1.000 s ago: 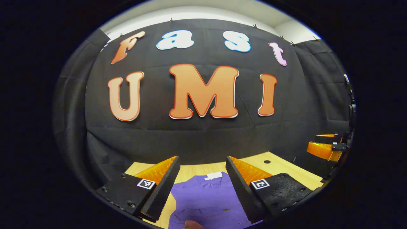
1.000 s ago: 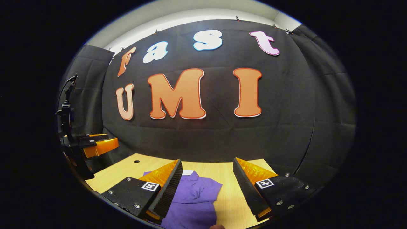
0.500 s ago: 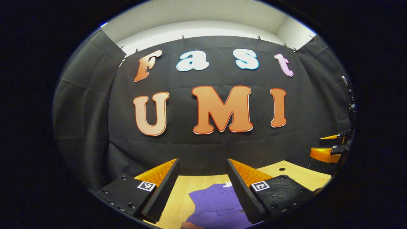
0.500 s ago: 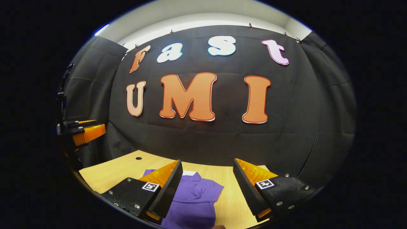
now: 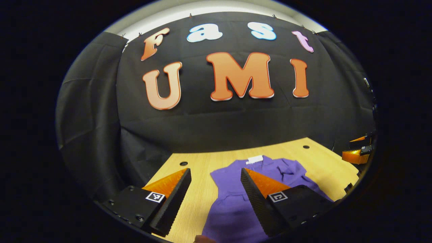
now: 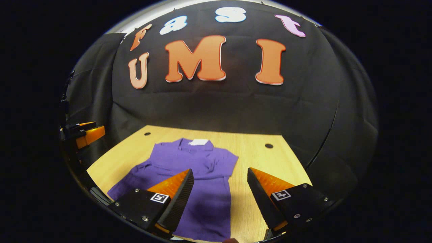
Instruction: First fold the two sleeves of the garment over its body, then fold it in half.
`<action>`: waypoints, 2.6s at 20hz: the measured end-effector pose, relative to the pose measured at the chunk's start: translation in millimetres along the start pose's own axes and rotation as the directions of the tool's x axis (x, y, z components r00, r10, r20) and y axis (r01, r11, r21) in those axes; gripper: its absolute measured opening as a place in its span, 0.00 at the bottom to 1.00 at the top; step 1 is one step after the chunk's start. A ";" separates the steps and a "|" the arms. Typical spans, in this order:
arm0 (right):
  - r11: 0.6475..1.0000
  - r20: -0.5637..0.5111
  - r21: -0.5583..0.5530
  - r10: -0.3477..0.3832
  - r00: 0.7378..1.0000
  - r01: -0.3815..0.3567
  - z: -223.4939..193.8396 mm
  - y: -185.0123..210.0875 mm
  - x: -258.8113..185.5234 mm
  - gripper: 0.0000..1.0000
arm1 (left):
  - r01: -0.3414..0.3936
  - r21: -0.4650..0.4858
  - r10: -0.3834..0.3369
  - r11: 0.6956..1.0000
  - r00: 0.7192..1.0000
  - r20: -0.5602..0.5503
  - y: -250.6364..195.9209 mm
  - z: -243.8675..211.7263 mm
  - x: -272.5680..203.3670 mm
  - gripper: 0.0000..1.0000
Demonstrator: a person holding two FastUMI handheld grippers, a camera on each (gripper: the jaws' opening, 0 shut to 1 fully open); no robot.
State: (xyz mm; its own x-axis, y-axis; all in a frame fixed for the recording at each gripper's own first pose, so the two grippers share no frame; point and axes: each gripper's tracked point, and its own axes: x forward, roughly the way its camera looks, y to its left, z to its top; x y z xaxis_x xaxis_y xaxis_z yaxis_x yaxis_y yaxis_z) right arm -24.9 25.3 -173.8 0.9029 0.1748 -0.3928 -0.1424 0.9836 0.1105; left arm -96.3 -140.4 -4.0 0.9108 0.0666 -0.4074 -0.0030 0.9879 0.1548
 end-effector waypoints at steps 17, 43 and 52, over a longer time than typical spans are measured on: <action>0.989 -0.618 0.138 0.053 0.784 0.043 -220.5 5.3 -28.6 0.96 | 0.054 -0.103 -0.112 0.993 0.689 -0.716 1.6 -232.1 -35.2 0.96; 0.953 -0.802 0.282 0.173 0.572 0.107 -263.5 34.9 -44.9 0.07 | 0.039 -0.243 -0.245 0.969 0.272 -0.931 1.3 -286.7 -36.6 0.12; 0.916 -0.667 0.399 0.255 0.700 0.047 -174.0 52.0 -23.1 0.05 | 0.150 -0.297 -0.332 0.943 0.392 -0.858 -4.1 -209.3 -3.8 0.07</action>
State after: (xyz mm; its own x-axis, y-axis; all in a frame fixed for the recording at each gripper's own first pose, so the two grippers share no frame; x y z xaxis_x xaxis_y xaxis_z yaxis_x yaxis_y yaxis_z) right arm -123.7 80.0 -317.8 0.3250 0.4020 -0.8560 0.0737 0.8916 0.4467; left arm -186.1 -115.5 -191.4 0.0041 -0.1823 -0.9832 0.0117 0.9832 -0.1822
